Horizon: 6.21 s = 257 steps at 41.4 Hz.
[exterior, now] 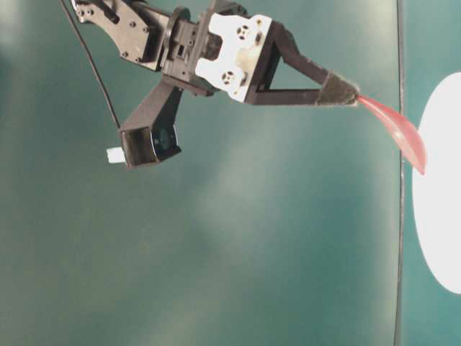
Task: Scoop the yellow hexagonal prism block from the bowl with a spoon using the right arm.
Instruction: 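Lower the spoon into the white bowl beside the yellow block, then slide the spoon under the yellow hexagonal block inside the bowl, then raise the spoon with the block up out of the bowl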
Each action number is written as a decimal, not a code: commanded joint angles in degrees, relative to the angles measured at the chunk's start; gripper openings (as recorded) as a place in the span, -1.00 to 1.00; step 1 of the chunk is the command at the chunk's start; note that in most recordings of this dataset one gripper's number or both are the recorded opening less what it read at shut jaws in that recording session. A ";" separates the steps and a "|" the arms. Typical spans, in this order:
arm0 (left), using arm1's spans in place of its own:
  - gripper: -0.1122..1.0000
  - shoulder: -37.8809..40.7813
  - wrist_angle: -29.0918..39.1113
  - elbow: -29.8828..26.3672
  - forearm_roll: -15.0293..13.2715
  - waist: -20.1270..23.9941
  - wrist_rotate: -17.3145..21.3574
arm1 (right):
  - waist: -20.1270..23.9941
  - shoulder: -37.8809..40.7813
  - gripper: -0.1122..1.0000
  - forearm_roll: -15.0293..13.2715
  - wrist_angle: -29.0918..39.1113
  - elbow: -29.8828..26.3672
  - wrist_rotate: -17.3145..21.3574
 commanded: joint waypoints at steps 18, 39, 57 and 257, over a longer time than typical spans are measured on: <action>-0.66 0.53 -0.26 -1.23 0.09 -0.09 0.09 | 3.25 2.29 -0.37 -0.70 2.02 -3.69 1.41; -0.66 0.53 -0.62 -1.23 0.09 -0.09 0.09 | 3.69 5.19 -0.37 -0.70 2.02 -3.78 1.93; -0.66 0.53 -0.70 -1.32 0.09 -0.09 0.09 | 4.13 6.77 -0.37 -0.70 2.02 -3.78 4.04; -0.66 0.26 -0.88 -1.41 0.09 -0.09 0.00 | 4.57 -5.27 -0.37 -3.60 -24.79 4.31 4.04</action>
